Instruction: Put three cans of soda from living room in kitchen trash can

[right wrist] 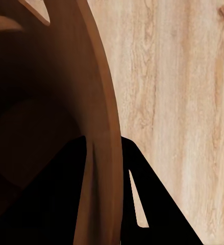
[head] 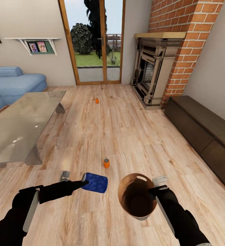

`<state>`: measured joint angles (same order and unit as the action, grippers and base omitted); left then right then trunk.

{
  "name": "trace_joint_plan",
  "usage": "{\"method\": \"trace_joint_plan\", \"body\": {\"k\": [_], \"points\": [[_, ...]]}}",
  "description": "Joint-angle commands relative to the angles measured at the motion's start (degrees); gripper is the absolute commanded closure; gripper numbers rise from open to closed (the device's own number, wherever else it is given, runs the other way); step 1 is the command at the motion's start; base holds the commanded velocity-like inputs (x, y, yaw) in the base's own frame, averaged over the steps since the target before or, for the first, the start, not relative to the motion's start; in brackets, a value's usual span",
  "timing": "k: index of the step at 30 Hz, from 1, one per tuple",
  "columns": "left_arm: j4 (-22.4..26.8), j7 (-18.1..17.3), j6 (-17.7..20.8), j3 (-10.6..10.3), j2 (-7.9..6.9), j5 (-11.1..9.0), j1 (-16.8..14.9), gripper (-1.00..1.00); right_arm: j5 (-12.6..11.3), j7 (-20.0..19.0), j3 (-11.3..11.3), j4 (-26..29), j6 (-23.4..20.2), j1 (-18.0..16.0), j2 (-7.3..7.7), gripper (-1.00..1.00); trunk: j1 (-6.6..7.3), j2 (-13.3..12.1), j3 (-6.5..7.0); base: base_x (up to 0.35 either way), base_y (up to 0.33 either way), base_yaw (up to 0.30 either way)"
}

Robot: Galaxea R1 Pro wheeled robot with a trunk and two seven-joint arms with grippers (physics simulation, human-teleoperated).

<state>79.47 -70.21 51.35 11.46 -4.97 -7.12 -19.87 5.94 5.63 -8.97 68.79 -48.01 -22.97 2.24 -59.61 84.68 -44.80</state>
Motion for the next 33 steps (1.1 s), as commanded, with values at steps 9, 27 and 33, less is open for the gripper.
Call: {"method": "trace_joint_plan", "body": {"k": [9, 27, 33], "points": [[-0.34, -0.2, 0.06, -4.76, 0.13, -7.92, 0.0, 1.0, -0.41, -0.18, 0.0, -3.39, 1.55, -1.47, -0.04, 1.0, 0.0, 0.0, 0.0, 0.0, 0.0, 0.0], [-5.46, 0.21, -0.32, -10.33, 7.03, -8.61, 0.0, 1.0, -0.41, -0.18, 0.0, -5.41, 1.69, -1.84, -0.05, 1.0, 0.0, 0.0, 0.0, 0.0, 0.0, 0.0], [-6.12, 0.34, -0.36, -10.59, 7.89, -8.42, 0.0, 1.0, -0.41, -0.18, 0.0, -5.46, 1.69, -1.84, -0.05, 1.0, 0.0, 0.0, 0.0, 0.0, 0.0, 0.0]]}}
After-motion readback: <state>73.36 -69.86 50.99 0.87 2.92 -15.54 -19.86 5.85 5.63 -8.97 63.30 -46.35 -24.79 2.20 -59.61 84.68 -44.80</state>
